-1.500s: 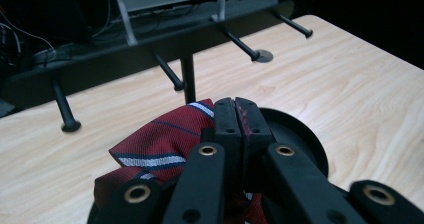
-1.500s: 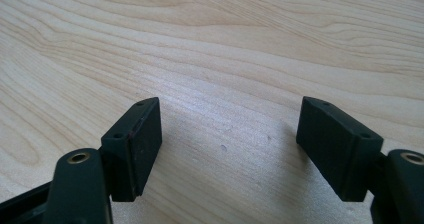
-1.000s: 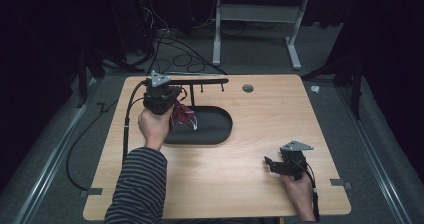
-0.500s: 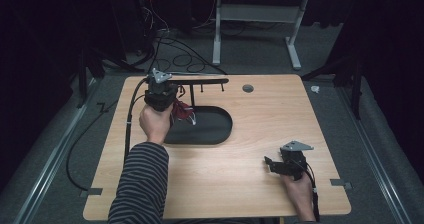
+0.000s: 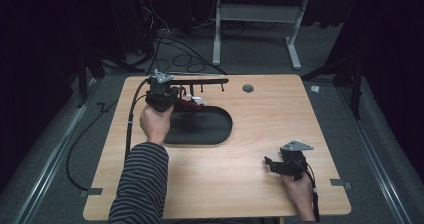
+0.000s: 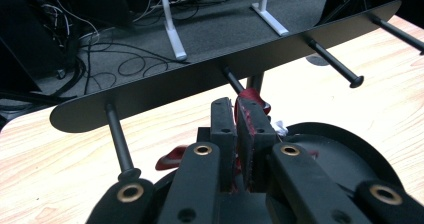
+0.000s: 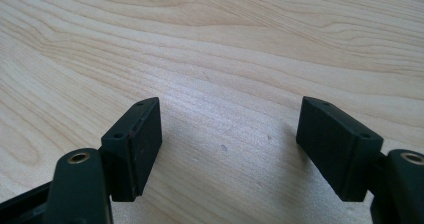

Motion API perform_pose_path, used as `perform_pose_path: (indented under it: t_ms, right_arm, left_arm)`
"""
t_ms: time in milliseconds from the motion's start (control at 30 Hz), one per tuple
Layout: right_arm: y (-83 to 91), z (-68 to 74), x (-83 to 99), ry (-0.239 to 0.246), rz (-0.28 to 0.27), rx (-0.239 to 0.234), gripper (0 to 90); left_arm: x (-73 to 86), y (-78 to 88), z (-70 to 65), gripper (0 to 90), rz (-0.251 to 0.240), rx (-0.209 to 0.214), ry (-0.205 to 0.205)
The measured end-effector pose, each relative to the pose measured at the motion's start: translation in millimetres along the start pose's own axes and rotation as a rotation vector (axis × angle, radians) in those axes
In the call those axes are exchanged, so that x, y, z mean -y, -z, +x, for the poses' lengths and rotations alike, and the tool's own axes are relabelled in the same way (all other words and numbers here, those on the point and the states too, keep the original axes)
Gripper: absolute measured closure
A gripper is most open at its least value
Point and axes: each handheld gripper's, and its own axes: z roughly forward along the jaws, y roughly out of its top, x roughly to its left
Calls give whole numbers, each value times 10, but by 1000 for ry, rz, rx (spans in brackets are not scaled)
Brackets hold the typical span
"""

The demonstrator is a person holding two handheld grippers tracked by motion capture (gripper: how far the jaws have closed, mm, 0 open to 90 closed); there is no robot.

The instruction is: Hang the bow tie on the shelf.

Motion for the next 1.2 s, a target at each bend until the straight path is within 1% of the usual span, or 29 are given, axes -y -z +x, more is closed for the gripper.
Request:
perform_pose_path:
  t_ms: [133,233,333,400,500,567,700,833,933,1100,1200]
  right_arm:
    - [-1,0,0,0,-1,1,277]
    - [-1,0,0,0,-1,1,277]
    - [-1,1,0,1,-1,1,277]
    - [0,1,0,1,0,1,277]
    - [0,1,0,0,1,1,277]
    - [0,1,0,1,1,1,277]
    - [-2,4,0,2,-1,2,277]
    - [-2,4,0,2,0,3,278]
    - [-4,4,0,4,-2,3,277]
    - [-4,4,0,5,-2,4,277]
    - [-4,4,0,5,-2,5,278]
  left_arm:
    - [2,16,-4,848,-2,13,-1]
    - [9,32,-8,820,-1,20,-3]
    - [29,58,4,790,-6,37,10]
    - [45,68,17,770,1,41,9]
    - [68,91,25,744,-6,52,15]
    - [75,115,28,728,-1,54,2]
    - [103,146,39,709,-12,59,8]
    - [126,176,40,688,-7,70,2]
    - [134,210,38,676,-14,81,8]
    - [152,259,40,662,-11,95,2]
    - [163,288,44,655,-16,99,6]
